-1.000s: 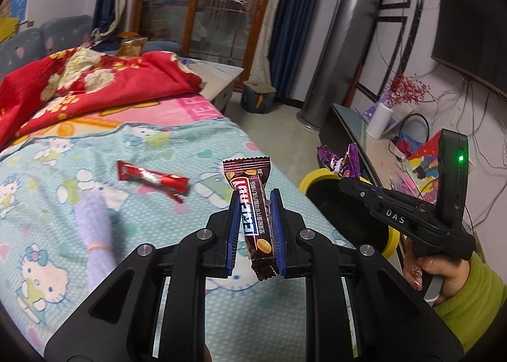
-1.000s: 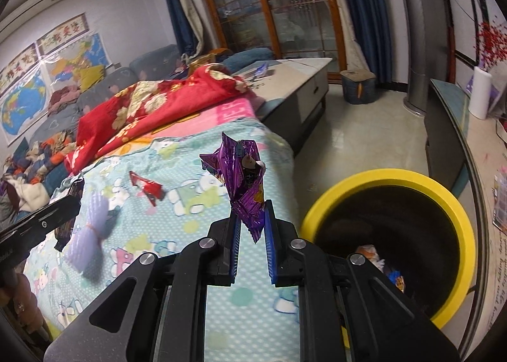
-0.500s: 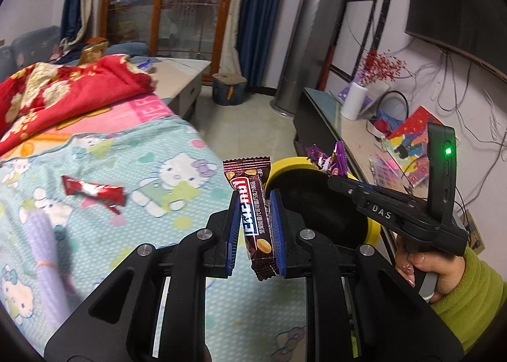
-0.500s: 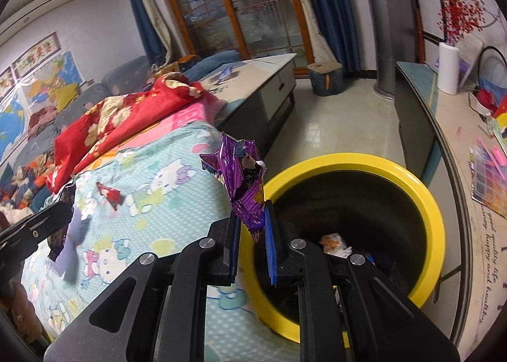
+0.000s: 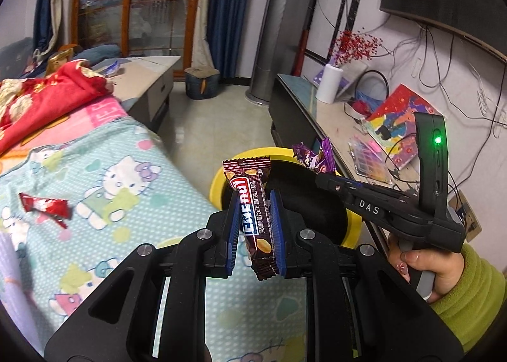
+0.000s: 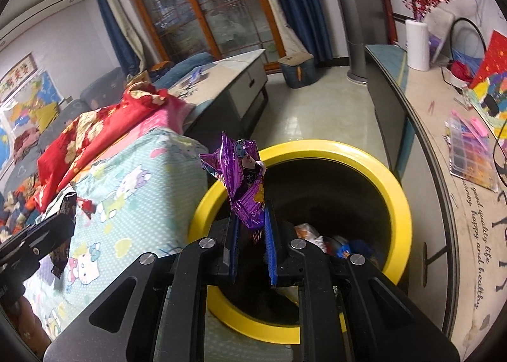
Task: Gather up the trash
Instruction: 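Carry the chocolate bar and purple wrapper with both grippers over the bin, then open both grippers over the bin to drop the chocolate bar and wrapper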
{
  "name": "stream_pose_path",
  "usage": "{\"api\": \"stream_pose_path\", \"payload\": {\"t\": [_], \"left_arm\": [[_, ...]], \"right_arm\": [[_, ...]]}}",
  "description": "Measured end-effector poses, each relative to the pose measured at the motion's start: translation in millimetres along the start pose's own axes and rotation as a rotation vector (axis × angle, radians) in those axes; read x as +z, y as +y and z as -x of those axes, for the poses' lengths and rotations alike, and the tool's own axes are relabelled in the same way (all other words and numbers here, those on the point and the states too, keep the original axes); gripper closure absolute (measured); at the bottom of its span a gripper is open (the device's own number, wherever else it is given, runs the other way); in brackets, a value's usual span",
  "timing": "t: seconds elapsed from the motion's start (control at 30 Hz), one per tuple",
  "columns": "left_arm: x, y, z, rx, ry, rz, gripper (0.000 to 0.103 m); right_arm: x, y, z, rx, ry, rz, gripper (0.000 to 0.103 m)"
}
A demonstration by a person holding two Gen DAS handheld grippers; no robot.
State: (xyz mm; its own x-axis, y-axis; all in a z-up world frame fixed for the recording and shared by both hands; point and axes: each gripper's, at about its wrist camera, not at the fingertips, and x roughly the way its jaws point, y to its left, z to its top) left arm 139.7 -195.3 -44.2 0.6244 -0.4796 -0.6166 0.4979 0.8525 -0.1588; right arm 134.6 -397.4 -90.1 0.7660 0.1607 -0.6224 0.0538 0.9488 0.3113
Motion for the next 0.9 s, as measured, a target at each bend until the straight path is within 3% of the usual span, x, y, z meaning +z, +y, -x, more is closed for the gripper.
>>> {"api": "stream_pose_path", "payload": {"t": [0.47, 0.73, 0.77, 0.87, 0.9], "left_arm": [[-3.3, -24.5, -36.5, -0.061, 0.032, -0.059, 0.09], [-2.9, -34.2, -60.0, -0.074, 0.063, -0.063, 0.089], [-1.4, -34.8, -62.7, -0.074, 0.062, -0.065, 0.085], [0.1, -33.2, -64.9, -0.066, 0.051, -0.056, 0.054], [0.6, -31.6, -64.7, -0.07, 0.05, -0.048, 0.048]], "right_arm": [[-2.6, -49.4, -0.2, -0.077, 0.014, -0.093, 0.089], [-4.3, -65.7, -3.8, -0.079, 0.029, -0.135, 0.088], [-4.7, -67.5, -4.3, -0.077, 0.031, -0.141, 0.088], [-5.0, -71.2, -3.5, -0.076, 0.03, -0.159, 0.068], [-4.7, -71.1, -2.4, -0.078, 0.025, -0.161, 0.067]]}}
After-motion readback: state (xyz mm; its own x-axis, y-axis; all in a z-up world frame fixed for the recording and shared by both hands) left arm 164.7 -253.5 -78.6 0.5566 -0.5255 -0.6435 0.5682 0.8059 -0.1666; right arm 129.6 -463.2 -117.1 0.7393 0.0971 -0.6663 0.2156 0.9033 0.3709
